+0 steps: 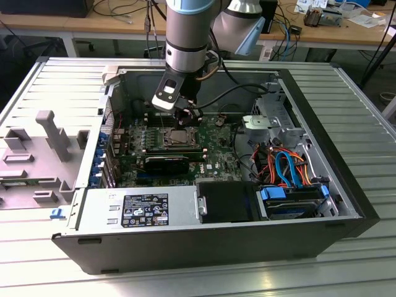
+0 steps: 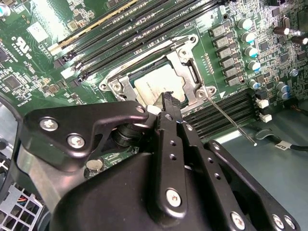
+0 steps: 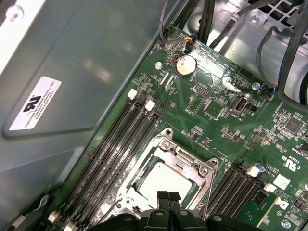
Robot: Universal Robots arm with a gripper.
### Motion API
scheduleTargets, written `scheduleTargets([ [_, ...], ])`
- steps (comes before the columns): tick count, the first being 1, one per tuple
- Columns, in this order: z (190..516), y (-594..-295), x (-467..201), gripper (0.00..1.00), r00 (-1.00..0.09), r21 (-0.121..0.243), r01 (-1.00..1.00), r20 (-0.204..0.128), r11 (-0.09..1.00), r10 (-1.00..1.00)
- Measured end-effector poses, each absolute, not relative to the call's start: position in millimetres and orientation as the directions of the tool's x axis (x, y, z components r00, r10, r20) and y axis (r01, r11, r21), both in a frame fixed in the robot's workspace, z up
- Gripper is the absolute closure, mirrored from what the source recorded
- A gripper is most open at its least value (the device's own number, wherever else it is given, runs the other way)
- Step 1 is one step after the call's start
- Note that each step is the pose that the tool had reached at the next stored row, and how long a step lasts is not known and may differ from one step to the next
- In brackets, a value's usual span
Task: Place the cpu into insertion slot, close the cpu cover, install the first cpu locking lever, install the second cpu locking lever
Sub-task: 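Install the first cpu locking lever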
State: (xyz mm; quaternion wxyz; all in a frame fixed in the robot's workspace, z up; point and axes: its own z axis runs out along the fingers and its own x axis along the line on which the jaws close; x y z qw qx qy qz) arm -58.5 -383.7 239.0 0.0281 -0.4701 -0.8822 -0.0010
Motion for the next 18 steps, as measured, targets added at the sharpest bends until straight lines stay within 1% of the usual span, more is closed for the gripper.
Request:
scheduleTargets([
  [18, 239.0, -383.7, -58.5, 0.89, -0.587, -0.025, 0.808, 0.050, 0.589, 0.808],
])
